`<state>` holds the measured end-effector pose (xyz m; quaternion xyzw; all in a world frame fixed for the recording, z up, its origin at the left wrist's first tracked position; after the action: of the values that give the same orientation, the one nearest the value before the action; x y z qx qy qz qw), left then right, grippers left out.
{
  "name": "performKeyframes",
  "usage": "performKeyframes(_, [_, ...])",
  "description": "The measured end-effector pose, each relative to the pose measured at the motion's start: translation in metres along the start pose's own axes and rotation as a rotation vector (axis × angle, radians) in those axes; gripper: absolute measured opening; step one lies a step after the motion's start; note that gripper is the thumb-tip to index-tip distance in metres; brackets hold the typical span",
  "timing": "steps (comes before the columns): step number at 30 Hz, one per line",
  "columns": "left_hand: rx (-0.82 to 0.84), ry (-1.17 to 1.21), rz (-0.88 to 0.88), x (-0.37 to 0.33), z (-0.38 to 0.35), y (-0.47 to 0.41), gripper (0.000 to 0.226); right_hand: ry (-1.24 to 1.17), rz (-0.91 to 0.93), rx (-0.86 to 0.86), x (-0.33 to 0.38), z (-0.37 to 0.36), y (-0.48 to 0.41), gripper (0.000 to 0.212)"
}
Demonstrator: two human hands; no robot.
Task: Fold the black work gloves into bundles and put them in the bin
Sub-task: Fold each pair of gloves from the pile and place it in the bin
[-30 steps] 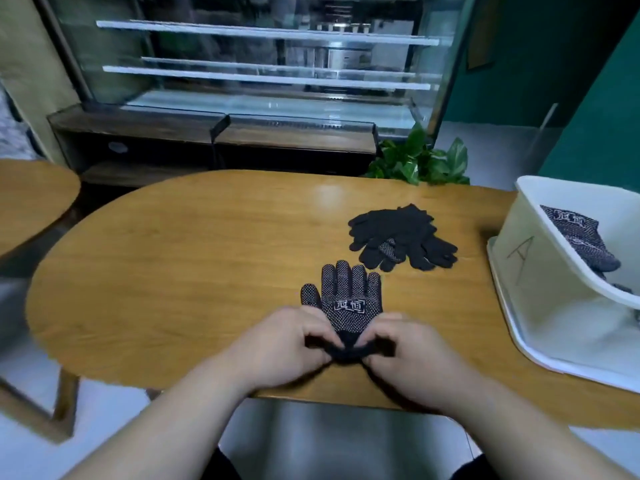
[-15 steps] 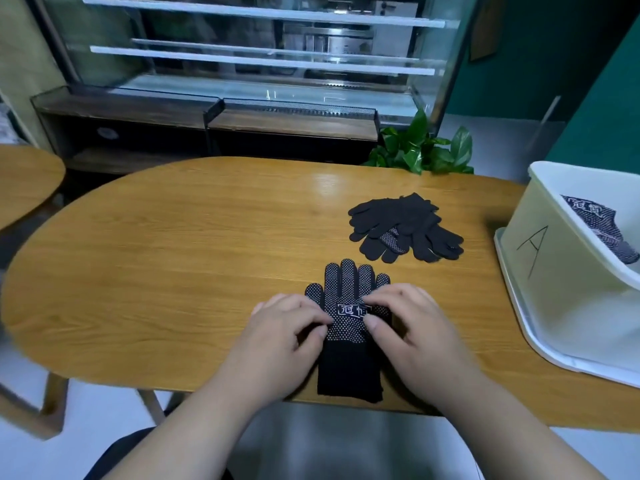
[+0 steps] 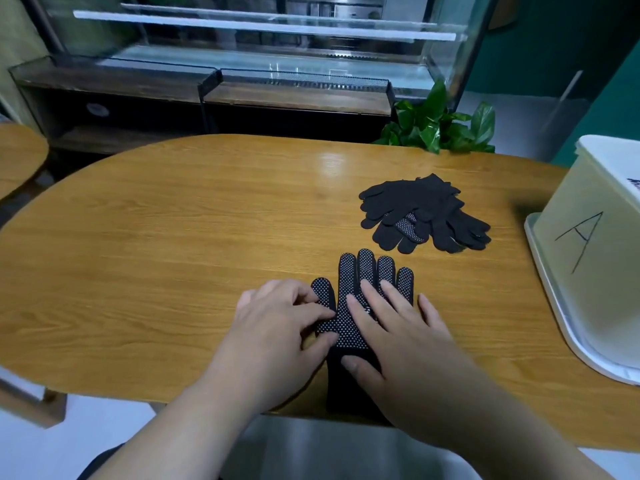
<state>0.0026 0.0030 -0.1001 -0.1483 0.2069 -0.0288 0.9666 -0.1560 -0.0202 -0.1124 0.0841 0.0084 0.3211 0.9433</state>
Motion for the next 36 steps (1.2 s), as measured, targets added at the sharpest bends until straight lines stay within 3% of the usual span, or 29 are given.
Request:
performKeyframes(8, [-0.059,0.037,0.14,0.01,0.006,-0.004,0.043,-0.047,-0.004,-0.019,-0.002,0.0,0.002,0.083])
performKeyframes(12, [0.045,-0.073,0.271,0.016,0.002,-0.008,0.047,-0.021,0.029,-0.001,0.0,0.0,0.004,0.08])
performKeyframes(15, [0.102,-0.096,0.263,0.012,-0.001,-0.011,0.06,-0.006,0.026,0.01,0.0,-0.001,0.003,0.082])
performKeyframes(17, [0.122,-0.092,0.262,0.012,-0.002,-0.012,0.055,0.007,0.019,0.02,0.0,-0.002,0.002,0.084])
performKeyframes(23, [0.121,0.034,0.246,0.009,-0.004,-0.023,0.037,-0.012,0.015,-0.004,0.0,-0.003,0.001,0.089])
performKeyframes(30, [0.258,0.127,0.283,0.008,-0.013,-0.038,0.021,-0.004,0.014,0.016,-0.001,-0.002,0.002,0.087])
performKeyframes(36, [0.115,0.439,0.246,0.005,-0.003,-0.034,0.029,-0.047,0.022,0.005,-0.001,-0.001,0.002,0.084])
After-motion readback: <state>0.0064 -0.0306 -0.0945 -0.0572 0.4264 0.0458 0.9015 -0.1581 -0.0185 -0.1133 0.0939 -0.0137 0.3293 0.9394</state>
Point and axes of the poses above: each hand's wrist, its own y-axis away from the middle knuckle, its own z-axis out of the back of the hand, x = y × z, the point moved 7 cm from there along -y, towards the middle knuckle
